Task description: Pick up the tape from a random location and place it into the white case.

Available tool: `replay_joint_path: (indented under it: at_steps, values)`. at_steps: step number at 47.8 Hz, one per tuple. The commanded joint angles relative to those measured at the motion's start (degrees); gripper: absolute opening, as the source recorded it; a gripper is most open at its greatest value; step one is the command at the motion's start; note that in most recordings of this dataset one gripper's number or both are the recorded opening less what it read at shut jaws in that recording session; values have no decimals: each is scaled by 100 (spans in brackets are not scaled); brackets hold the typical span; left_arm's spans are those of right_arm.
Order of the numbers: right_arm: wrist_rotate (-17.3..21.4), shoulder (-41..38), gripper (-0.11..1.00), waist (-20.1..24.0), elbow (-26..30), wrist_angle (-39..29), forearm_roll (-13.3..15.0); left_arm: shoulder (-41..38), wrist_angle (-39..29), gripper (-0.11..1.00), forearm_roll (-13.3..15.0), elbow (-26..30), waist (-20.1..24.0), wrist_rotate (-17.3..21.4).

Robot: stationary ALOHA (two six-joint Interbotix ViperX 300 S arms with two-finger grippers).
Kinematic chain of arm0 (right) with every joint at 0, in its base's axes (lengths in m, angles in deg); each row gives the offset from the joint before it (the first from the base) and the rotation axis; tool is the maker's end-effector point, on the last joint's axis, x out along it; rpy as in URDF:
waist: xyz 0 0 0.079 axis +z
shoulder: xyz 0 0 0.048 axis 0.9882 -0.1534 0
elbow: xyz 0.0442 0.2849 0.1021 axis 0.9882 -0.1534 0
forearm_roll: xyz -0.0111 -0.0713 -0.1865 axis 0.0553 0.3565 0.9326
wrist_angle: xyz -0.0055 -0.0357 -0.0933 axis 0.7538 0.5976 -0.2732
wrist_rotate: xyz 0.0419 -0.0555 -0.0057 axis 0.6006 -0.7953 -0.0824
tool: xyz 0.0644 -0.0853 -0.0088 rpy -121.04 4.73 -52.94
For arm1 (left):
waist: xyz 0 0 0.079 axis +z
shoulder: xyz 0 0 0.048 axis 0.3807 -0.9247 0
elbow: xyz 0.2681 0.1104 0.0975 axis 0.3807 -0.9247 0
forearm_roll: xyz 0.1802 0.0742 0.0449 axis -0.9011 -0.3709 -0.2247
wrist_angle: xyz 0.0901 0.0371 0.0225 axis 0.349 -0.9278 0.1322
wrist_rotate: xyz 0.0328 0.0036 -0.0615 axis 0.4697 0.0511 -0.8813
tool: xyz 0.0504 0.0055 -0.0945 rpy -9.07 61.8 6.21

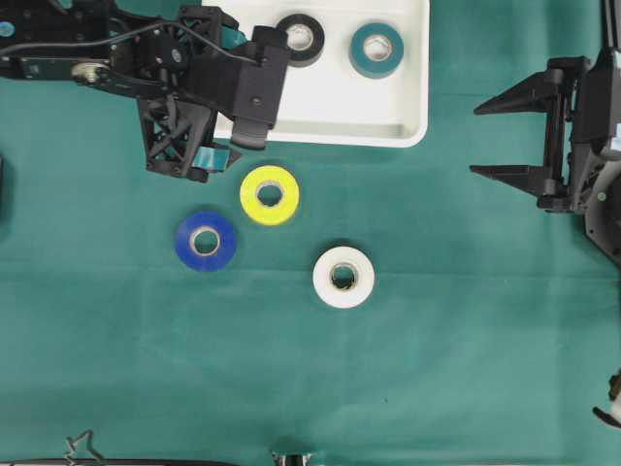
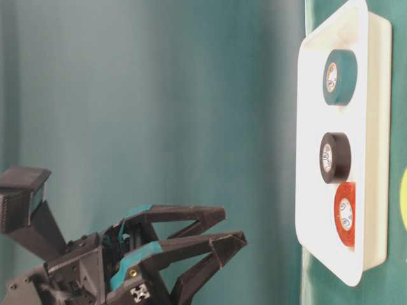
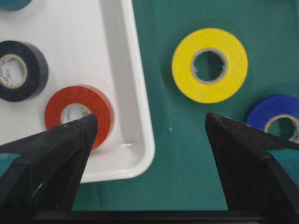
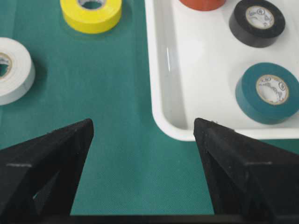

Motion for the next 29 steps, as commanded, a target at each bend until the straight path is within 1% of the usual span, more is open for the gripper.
replay_joint_path:
  at_steps: [1,15,29]
  values:
    - [18,-18,82,18,158,18,0,229,105,97,9,-9,0,-35]
    - [18,0,82,18,176,18,9,791,598,97,9,-404,-9,-308]
    - [18,0,82,18,185,9,0,1450,1239,97,26,-967,-9,-343]
